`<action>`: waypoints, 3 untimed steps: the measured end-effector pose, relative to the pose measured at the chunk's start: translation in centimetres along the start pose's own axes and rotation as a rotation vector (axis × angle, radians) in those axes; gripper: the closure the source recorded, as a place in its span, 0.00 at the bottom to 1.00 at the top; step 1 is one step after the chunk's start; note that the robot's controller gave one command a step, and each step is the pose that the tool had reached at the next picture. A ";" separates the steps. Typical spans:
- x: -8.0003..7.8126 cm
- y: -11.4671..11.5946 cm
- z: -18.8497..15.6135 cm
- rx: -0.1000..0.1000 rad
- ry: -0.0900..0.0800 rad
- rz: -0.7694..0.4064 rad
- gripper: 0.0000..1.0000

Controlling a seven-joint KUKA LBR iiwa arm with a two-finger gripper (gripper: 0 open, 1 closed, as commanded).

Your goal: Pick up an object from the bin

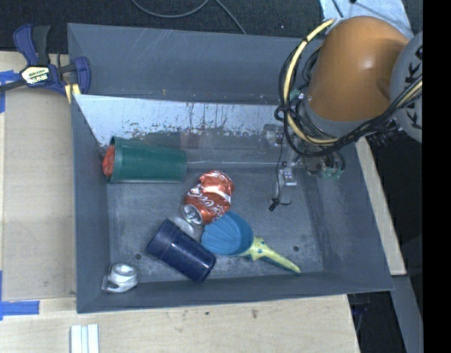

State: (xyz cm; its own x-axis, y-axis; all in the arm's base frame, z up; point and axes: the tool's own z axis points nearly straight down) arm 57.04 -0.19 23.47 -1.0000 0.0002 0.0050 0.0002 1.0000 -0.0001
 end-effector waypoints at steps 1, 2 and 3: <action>-0.1 0.0 -0.5 0.000 -0.008 0.000 0.00; -1.4 2.8 3.7 0.000 -0.015 0.036 0.00; -3.7 4.3 7.6 -0.001 -0.010 -0.028 0.00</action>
Offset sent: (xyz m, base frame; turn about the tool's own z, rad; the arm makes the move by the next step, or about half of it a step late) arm 0.0226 0.0644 -0.0949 0.0693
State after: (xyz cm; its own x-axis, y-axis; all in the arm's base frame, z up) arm 60.66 4.09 15.87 -0.9996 -0.0282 -0.0055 -0.0282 0.9996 0.0012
